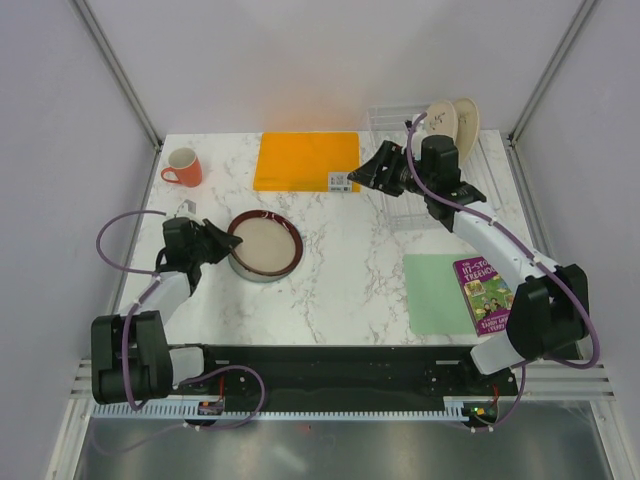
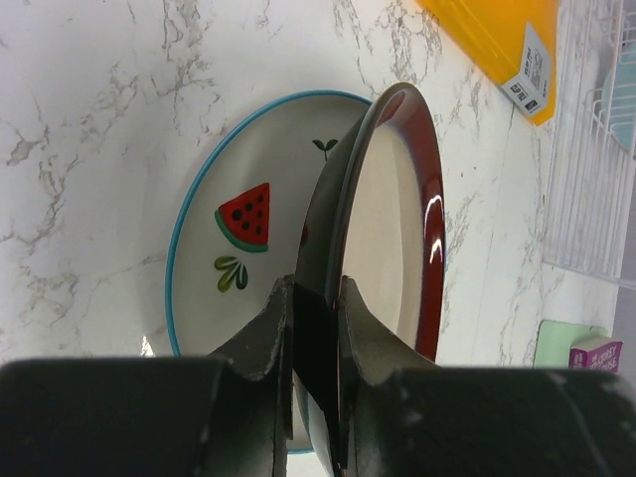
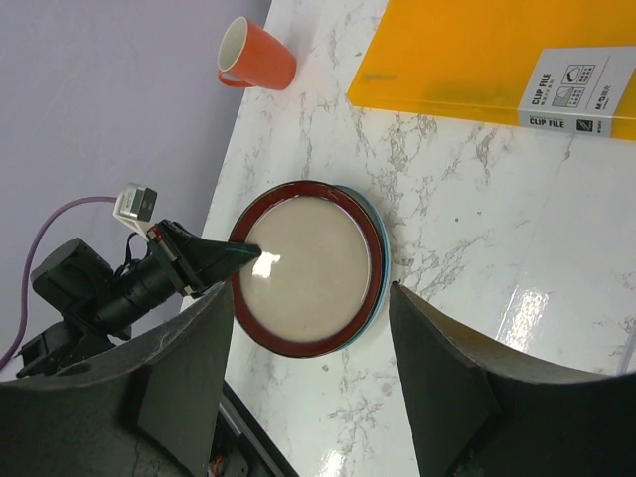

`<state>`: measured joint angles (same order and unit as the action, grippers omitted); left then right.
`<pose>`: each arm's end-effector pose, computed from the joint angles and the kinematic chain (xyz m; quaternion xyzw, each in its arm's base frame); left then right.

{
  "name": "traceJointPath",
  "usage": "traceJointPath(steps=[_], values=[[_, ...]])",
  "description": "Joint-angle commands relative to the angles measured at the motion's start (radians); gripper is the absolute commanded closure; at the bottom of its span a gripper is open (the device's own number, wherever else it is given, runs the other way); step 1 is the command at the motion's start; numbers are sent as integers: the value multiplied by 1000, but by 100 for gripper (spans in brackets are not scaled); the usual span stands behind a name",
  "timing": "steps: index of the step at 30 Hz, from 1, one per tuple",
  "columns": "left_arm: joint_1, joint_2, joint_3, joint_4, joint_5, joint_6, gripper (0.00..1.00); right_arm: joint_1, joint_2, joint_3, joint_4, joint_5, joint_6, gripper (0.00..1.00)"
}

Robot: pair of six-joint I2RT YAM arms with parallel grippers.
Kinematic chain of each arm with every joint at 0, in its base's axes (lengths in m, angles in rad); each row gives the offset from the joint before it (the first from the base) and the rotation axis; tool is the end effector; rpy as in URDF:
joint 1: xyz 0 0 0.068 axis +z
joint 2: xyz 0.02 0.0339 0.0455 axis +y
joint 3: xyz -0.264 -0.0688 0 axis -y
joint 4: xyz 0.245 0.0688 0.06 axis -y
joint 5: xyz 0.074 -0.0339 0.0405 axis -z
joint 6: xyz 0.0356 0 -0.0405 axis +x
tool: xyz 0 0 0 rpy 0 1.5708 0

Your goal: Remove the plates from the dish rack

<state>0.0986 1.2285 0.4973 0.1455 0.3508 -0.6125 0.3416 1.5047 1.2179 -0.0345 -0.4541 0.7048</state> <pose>0.2434 0.0118 0.1839 -0.2247 0.8421 -0.2670 0.4113 0.3293 0.1337 0.3317 0.0132 0.8011 0.4429 0.4024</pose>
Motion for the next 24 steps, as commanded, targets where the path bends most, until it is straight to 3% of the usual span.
traceJointPath(steps=[1,7,17,18,21,22,24], values=[[1,22,-8,118,22,-33,84,-4,9,0,4,-23,-25,30],[1,88,9,48,-29,11,45,-12,22,20,-25,-17,-51,29],[1,112,29,-30,-110,59,34,-27,28,46,-74,3,-91,29],[-2,114,40,-38,-118,62,24,-27,28,60,-87,11,-102,29],[-3,140,66,-57,-113,68,22,-33,34,106,-151,60,-157,29],[-4,146,75,-76,-111,77,1,-35,35,121,-171,78,-172,28],[-23,167,121,-125,-157,108,0,-36,38,170,-235,138,-229,28]])
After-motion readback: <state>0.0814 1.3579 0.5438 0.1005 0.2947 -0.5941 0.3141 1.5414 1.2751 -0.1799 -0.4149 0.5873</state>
